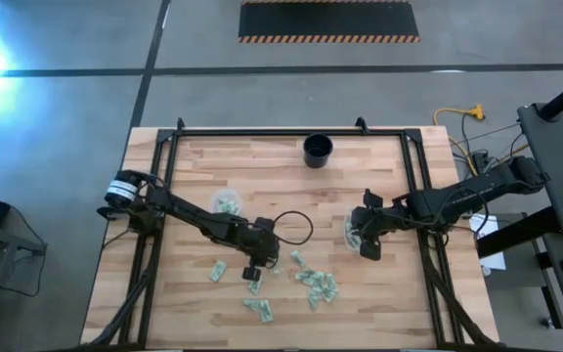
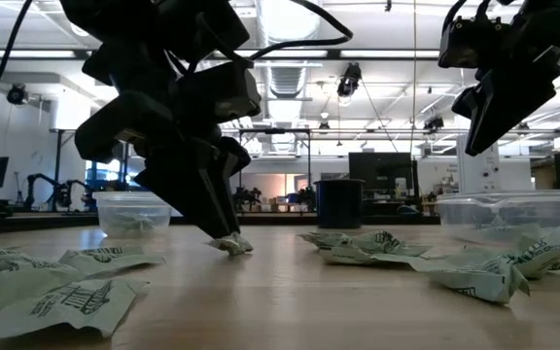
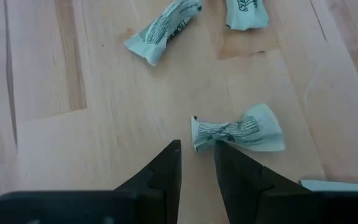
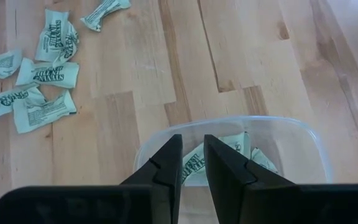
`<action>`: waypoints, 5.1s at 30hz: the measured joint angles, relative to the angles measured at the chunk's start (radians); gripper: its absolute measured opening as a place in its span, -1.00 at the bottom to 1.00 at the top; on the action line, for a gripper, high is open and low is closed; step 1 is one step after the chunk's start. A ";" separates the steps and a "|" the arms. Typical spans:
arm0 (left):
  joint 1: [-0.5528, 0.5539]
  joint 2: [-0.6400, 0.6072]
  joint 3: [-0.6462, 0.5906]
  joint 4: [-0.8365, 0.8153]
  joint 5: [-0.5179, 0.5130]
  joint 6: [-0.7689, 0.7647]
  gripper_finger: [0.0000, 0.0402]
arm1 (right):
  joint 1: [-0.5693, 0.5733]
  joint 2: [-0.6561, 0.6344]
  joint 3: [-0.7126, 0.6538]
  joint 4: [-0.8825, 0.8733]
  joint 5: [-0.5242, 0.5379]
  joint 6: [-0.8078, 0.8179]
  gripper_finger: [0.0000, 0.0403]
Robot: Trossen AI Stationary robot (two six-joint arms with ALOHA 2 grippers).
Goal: Pick and place items into bin
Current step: Put the white sweetener packet into the left transparent bin, then put the white sweetener packet into the right transparent bin
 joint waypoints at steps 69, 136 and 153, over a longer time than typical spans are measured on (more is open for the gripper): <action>0.000 0.041 0.007 0.062 0.040 0.023 -0.98 | 0.000 0.000 -0.002 0.022 0.001 0.015 -0.72; 0.145 -0.621 -0.307 -0.550 -0.607 -0.306 -0.63 | -0.001 0.001 -0.002 0.368 0.003 0.007 -0.72; 0.144 -0.703 -0.145 -0.552 -0.595 -0.307 -0.54 | 0.000 0.179 -0.002 0.723 -0.067 0.064 -0.72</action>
